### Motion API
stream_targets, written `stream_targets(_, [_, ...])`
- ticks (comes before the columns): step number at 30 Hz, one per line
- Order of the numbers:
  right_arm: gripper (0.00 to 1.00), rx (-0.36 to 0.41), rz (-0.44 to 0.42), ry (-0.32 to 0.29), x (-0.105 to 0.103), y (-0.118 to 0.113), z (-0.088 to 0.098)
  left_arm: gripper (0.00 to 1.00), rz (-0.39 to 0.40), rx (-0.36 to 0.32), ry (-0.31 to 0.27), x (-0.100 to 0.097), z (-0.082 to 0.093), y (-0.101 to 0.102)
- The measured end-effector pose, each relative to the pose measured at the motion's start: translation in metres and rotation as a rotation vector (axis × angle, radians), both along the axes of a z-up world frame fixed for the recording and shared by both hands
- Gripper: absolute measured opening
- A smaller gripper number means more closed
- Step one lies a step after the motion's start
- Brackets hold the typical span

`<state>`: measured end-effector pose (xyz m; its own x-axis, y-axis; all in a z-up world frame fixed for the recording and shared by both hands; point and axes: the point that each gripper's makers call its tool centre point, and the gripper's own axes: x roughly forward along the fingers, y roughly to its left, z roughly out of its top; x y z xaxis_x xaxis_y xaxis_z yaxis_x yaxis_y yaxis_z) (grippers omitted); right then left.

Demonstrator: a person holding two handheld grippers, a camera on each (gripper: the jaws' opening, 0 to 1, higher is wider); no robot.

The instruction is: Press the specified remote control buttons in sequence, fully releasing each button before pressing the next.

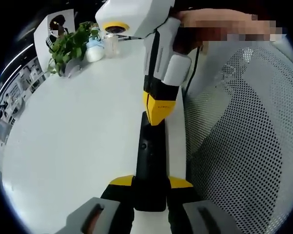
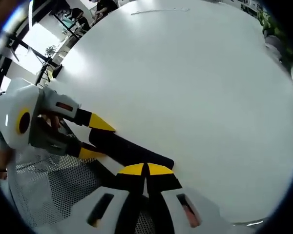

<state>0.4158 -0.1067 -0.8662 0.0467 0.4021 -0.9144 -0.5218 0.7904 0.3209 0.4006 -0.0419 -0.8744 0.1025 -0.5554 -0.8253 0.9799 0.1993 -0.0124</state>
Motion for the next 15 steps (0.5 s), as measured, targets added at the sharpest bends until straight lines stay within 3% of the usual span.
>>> stream_targets(15, [0.0, 0.013, 0.011, -0.004, -0.0007, 0.0028, -0.0013, 0.25, 0.012, -0.011, -0.001, -0.0001, 0.0001, -0.0007])
